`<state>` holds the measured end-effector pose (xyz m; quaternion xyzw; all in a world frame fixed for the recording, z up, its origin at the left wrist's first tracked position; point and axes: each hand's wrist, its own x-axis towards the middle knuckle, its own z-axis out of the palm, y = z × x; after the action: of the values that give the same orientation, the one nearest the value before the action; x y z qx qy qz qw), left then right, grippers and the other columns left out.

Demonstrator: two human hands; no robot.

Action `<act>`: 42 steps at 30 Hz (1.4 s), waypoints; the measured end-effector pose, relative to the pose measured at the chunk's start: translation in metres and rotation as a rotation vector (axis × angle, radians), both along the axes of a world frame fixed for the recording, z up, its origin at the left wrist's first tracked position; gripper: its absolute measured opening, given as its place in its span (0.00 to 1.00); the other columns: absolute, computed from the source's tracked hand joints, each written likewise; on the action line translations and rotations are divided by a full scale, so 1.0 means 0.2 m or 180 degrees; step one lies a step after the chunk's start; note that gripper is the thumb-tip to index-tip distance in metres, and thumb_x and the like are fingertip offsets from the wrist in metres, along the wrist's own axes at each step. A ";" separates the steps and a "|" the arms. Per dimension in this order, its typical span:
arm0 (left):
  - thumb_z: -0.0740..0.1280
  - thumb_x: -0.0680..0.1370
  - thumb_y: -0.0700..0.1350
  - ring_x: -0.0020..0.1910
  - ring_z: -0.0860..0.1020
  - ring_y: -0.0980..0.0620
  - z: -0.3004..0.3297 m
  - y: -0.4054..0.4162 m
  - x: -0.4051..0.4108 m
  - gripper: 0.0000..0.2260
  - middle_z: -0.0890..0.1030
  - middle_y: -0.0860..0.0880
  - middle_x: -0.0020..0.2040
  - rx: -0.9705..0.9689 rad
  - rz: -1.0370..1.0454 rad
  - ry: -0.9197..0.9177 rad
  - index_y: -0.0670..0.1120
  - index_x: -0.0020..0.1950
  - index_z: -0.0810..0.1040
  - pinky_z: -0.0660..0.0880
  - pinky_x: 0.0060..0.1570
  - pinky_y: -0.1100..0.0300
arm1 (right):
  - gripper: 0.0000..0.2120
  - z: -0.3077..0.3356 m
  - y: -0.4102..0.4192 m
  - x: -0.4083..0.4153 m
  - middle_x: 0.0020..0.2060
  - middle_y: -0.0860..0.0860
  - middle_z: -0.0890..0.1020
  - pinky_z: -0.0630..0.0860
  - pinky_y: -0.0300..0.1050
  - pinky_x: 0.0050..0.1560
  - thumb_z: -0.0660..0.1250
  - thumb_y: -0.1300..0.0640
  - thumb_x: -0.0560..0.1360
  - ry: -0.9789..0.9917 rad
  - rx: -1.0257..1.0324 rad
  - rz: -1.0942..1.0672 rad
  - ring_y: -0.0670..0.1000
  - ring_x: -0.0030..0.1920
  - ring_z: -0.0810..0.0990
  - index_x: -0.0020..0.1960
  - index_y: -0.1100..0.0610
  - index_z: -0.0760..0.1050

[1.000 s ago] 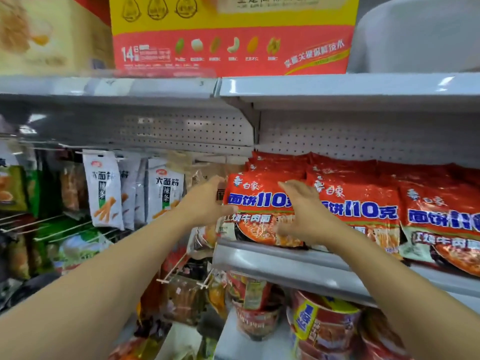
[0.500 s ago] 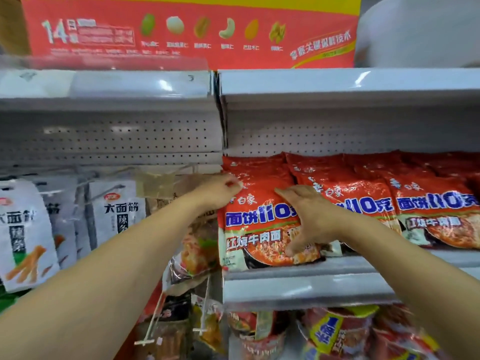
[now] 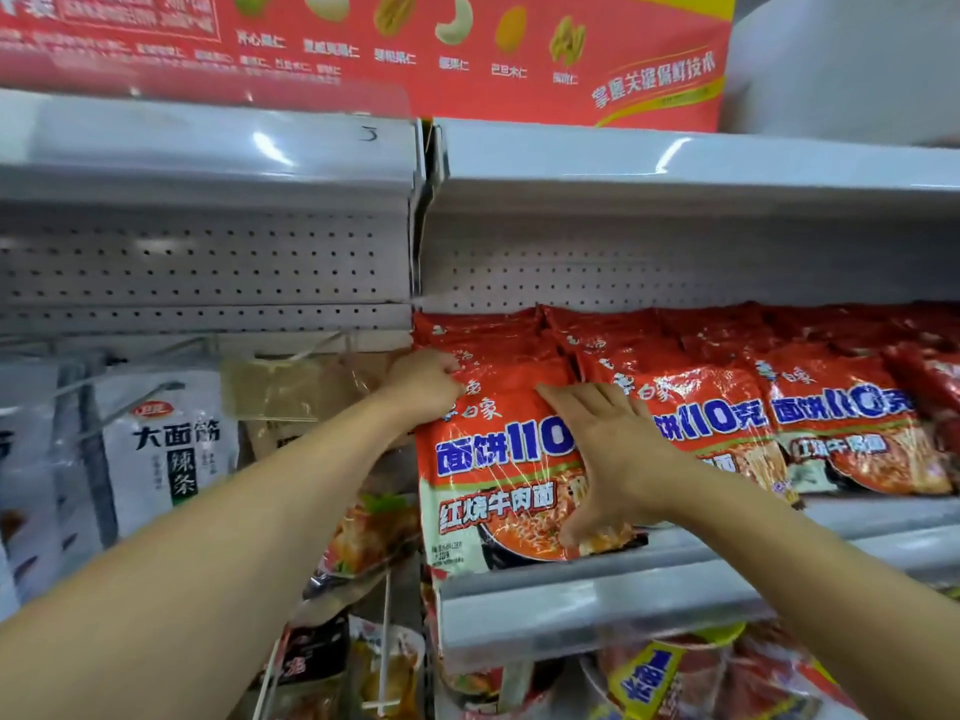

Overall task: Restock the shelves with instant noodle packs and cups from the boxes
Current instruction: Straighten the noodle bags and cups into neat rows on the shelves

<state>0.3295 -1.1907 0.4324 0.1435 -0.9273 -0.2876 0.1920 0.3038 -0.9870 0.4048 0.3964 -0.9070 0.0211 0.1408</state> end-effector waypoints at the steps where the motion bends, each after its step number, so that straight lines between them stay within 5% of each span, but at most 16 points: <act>1: 0.64 0.79 0.44 0.49 0.79 0.49 0.00 0.00 0.00 0.04 0.80 0.48 0.55 -0.0091 0.0010 0.0107 0.48 0.53 0.77 0.76 0.51 0.57 | 0.65 -0.01 -0.02 0.00 0.74 0.49 0.53 0.45 0.52 0.74 0.78 0.36 0.57 0.0154 -0.0026 -0.0045 0.53 0.74 0.49 0.77 0.49 0.37; 6: 0.62 0.80 0.48 0.41 0.74 0.57 0.01 0.01 -0.04 0.02 0.75 0.54 0.46 -0.0366 0.0029 0.0430 0.50 0.50 0.71 0.70 0.43 0.62 | 0.65 -0.06 -0.08 -0.01 0.69 0.53 0.55 0.44 0.52 0.74 0.76 0.34 0.58 0.0819 -0.0299 -0.0158 0.56 0.72 0.52 0.77 0.52 0.35; 10: 0.64 0.79 0.49 0.39 0.76 0.56 0.03 0.00 -0.06 0.10 0.74 0.55 0.43 0.0438 -0.0073 0.0173 0.50 0.56 0.66 0.74 0.42 0.60 | 0.65 -0.08 -0.07 -0.02 0.70 0.52 0.53 0.41 0.52 0.75 0.75 0.34 0.59 0.0651 -0.0350 -0.0165 0.54 0.73 0.50 0.76 0.54 0.34; 17: 0.64 0.79 0.52 0.40 0.77 0.57 0.06 0.00 -0.12 0.09 0.76 0.55 0.42 0.0296 -0.0198 -0.0167 0.51 0.57 0.70 0.74 0.47 0.61 | 0.60 0.01 -0.07 -0.08 0.70 0.52 0.54 0.39 0.52 0.75 0.77 0.34 0.55 0.0204 -0.0221 -0.0031 0.55 0.74 0.49 0.74 0.55 0.48; 25: 0.66 0.77 0.51 0.31 0.73 0.64 0.02 0.00 -0.13 0.06 0.73 0.59 0.35 -0.0204 0.0001 0.0398 0.51 0.46 0.73 0.65 0.30 0.72 | 0.66 -0.03 -0.08 -0.02 0.68 0.52 0.54 0.36 0.54 0.73 0.76 0.35 0.59 0.0594 -0.0279 -0.0004 0.57 0.72 0.51 0.75 0.53 0.31; 28: 0.68 0.76 0.52 0.32 0.74 0.62 0.03 -0.02 -0.15 0.07 0.76 0.56 0.38 -0.0309 0.0141 0.0612 0.49 0.48 0.74 0.68 0.32 0.70 | 0.67 -0.07 -0.12 -0.06 0.66 0.56 0.59 0.35 0.55 0.72 0.77 0.34 0.56 0.0873 -0.0352 -0.0086 0.59 0.71 0.56 0.76 0.56 0.36; 32: 0.66 0.77 0.49 0.35 0.78 0.57 0.02 -0.03 -0.18 0.08 0.75 0.54 0.36 -0.0449 0.0274 0.1084 0.46 0.44 0.76 0.69 0.34 0.69 | 0.72 -0.14 -0.19 -0.17 0.53 0.59 0.74 0.58 0.60 0.69 0.79 0.33 0.35 0.1260 -0.0742 -0.0267 0.62 0.57 0.75 0.72 0.61 0.60; 36: 0.63 0.77 0.57 0.55 0.75 0.50 -0.02 -0.09 -0.22 0.11 0.76 0.52 0.47 -0.0735 0.0513 0.0959 0.50 0.44 0.76 0.67 0.57 0.58 | 0.70 -0.18 -0.19 -0.20 0.54 0.59 0.74 0.59 0.59 0.68 0.79 0.33 0.36 0.1431 -0.0904 -0.0179 0.60 0.58 0.72 0.71 0.62 0.62; 39: 0.62 0.72 0.65 0.59 0.75 0.46 0.04 -0.10 -0.24 0.17 0.77 0.50 0.57 0.0294 0.0374 0.0698 0.56 0.53 0.74 0.72 0.61 0.47 | 0.71 -0.17 -0.19 -0.22 0.53 0.59 0.74 0.60 0.59 0.67 0.77 0.30 0.34 0.1400 -0.0892 -0.0274 0.60 0.58 0.72 0.69 0.62 0.64; 42: 0.62 0.79 0.54 0.49 0.81 0.49 0.10 -0.08 -0.27 0.08 0.81 0.49 0.49 0.0732 -0.0030 0.0180 0.52 0.54 0.73 0.76 0.57 0.51 | 0.69 -0.14 -0.20 -0.24 0.55 0.59 0.75 0.58 0.57 0.68 0.76 0.29 0.33 0.1263 -0.0822 -0.0247 0.61 0.59 0.75 0.67 0.60 0.63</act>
<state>0.2759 -1.2060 0.4526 0.1520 -0.8830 -0.3970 0.1990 0.2552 -1.0266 0.3775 0.3363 -0.8659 0.0532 0.3665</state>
